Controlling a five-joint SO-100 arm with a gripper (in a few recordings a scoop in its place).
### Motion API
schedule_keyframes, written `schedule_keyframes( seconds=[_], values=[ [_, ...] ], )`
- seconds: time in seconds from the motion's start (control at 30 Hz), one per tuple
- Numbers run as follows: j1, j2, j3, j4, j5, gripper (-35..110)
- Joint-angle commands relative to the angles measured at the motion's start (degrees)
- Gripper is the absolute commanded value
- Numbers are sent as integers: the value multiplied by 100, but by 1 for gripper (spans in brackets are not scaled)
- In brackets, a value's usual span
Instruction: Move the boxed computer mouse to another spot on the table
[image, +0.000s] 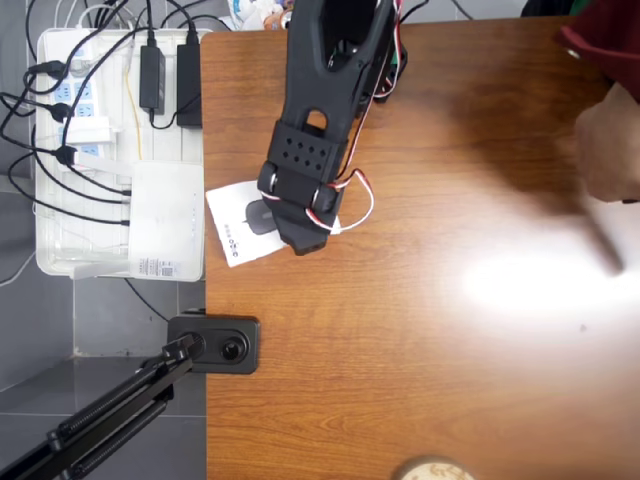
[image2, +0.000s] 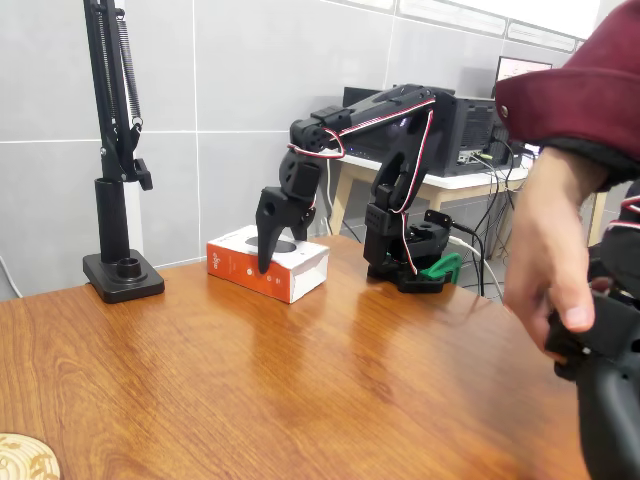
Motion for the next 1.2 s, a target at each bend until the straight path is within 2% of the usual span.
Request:
schedule_keyframes(
  seconds=[0.0,0.27,0.4,0.6,0.73,0.87,0.97,1.03,1.1,1.17],
  values=[
    [-97,-105,-299,589,826,60],
    [9,-44,-325,88,729,70],
    [-176,-167,-229,-519,773,86],
    [-229,-70,-299,-290,1125,103],
    [-132,158,-352,-475,1336,103],
    [-123,483,-316,-1775,1020,103],
    [-141,650,-308,-3586,457,103],
    [-123,782,-299,-4913,-466,101],
    [-114,888,-272,-5985,-1450,86],
    [-176,967,-141,-6847,-1564,52]
  ],
)
